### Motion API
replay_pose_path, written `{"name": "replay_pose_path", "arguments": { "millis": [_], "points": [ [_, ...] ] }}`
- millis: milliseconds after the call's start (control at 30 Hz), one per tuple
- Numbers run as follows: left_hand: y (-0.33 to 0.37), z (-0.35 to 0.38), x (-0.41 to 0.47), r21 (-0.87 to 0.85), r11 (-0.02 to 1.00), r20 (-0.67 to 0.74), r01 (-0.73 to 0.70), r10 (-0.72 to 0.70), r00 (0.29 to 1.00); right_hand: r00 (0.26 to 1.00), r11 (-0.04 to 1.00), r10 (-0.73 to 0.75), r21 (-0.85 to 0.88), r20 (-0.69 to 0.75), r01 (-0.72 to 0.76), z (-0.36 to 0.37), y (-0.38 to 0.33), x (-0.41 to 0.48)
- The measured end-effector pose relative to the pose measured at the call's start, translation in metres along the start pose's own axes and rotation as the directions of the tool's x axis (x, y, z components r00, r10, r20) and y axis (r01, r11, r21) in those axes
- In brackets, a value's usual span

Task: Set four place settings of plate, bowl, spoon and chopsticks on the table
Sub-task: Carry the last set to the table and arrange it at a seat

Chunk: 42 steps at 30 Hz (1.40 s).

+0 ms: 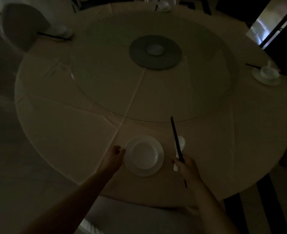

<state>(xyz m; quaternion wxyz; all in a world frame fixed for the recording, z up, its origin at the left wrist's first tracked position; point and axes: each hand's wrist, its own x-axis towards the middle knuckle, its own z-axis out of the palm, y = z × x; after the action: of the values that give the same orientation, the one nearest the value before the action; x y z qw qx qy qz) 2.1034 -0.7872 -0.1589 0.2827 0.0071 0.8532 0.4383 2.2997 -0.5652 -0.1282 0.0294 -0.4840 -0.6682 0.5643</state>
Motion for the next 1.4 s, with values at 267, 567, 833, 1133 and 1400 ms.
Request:
{"name": "replay_pose_path", "arguments": {
  "millis": [267,567,833,1133,1400],
  "points": [
    [-0.008,-0.012,-0.007,-0.163,0.980,-0.033,0.113,-0.120,0.992,0.991,0.992,-0.096,0.087,0.094,0.088,0.001,-0.016,-0.013],
    [-0.002,-0.015,-0.023,-0.225,0.974,0.007,0.033,-0.032,0.999,0.987,0.995,-0.032,0.102,0.156,0.016,0.011,-0.026,-0.008],
    [-0.007,-0.008,-0.027,-0.144,0.989,0.077,0.022,-0.011,0.997,0.976,0.970,0.045,0.224,0.213,-0.094,0.028,-0.032,-0.001],
    [0.002,0.003,-0.029,-0.068,0.997,0.077,-0.026,0.031,0.997,0.969,0.971,0.119,0.180,0.216,-0.160,0.034,-0.021,0.011],
    [0.011,0.017,-0.035,-0.119,0.993,0.045,-0.012,0.017,0.999,0.968,0.984,0.130,0.092,0.217,-0.153,0.033,-0.018,0.024]
  ]
}}
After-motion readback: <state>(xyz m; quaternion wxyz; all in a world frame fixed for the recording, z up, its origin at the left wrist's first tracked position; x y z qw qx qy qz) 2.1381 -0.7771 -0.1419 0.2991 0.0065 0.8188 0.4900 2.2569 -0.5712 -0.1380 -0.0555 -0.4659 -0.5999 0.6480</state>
